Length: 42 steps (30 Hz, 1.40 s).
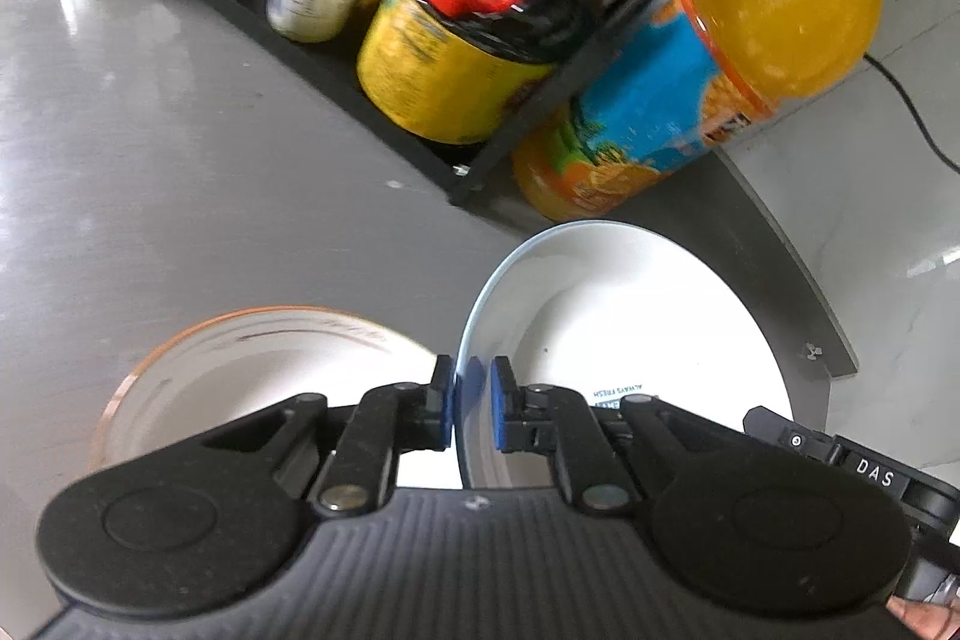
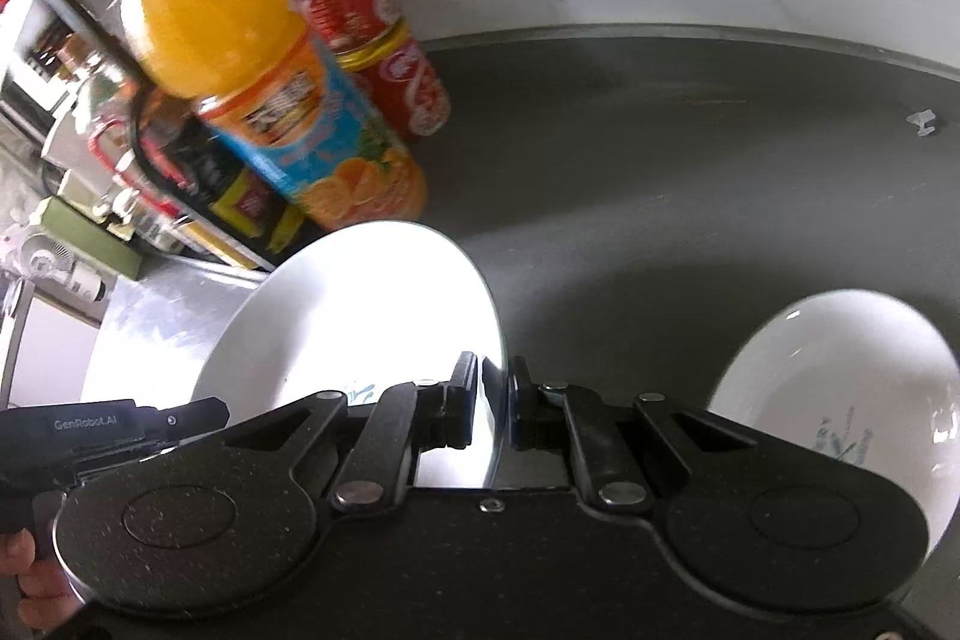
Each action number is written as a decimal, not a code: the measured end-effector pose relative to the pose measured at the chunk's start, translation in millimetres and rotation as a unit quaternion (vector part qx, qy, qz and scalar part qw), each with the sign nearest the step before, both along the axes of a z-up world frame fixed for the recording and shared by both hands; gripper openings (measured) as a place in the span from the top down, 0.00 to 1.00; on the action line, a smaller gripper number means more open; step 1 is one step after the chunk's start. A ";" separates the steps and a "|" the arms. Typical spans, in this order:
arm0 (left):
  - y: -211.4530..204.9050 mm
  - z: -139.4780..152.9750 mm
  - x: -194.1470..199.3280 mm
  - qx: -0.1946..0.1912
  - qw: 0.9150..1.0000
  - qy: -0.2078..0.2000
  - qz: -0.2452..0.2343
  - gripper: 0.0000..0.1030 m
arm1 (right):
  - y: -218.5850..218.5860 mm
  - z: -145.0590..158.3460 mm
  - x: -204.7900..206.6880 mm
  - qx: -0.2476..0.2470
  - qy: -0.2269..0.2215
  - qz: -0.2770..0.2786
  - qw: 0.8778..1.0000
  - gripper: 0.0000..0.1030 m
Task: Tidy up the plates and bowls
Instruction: 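Lift the Sweet plate with both grippers and carry it over the flower plate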
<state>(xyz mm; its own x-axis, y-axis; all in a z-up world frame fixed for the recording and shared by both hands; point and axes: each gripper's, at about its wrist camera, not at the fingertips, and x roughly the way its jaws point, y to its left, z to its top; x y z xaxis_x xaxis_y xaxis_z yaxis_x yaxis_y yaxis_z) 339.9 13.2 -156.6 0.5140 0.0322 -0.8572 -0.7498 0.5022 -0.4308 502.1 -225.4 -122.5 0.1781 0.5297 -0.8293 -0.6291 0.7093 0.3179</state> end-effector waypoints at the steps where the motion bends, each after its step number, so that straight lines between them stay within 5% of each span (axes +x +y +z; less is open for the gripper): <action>1: 2.2 1.2 -7.2 -0.002 1.000 -0.003 0.004 0.92 | 1.4 1.5 -5.1 0.001 -0.001 0.001 1.000 0.91; 22: 32.9 -0.8 -124.1 -0.059 0.996 -0.049 0.043 0.95 | 3.0 1.5 -115.1 0.015 0.026 -0.003 1.000 0.93; 42: 31.1 -18.0 -152.3 -0.025 1.000 -0.006 -0.005 0.93 | -0.4 -12.8 -159.2 -0.015 0.013 -0.018 1.000 0.93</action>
<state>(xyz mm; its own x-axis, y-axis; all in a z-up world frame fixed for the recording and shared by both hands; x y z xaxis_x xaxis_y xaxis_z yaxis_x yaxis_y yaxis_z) 187.6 44.3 -174.6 0.5250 -0.0163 -0.8510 -0.7389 0.4876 -0.4651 342.8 -225.9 -135.3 0.1755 0.4980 -0.8492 -0.5946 0.7411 0.3117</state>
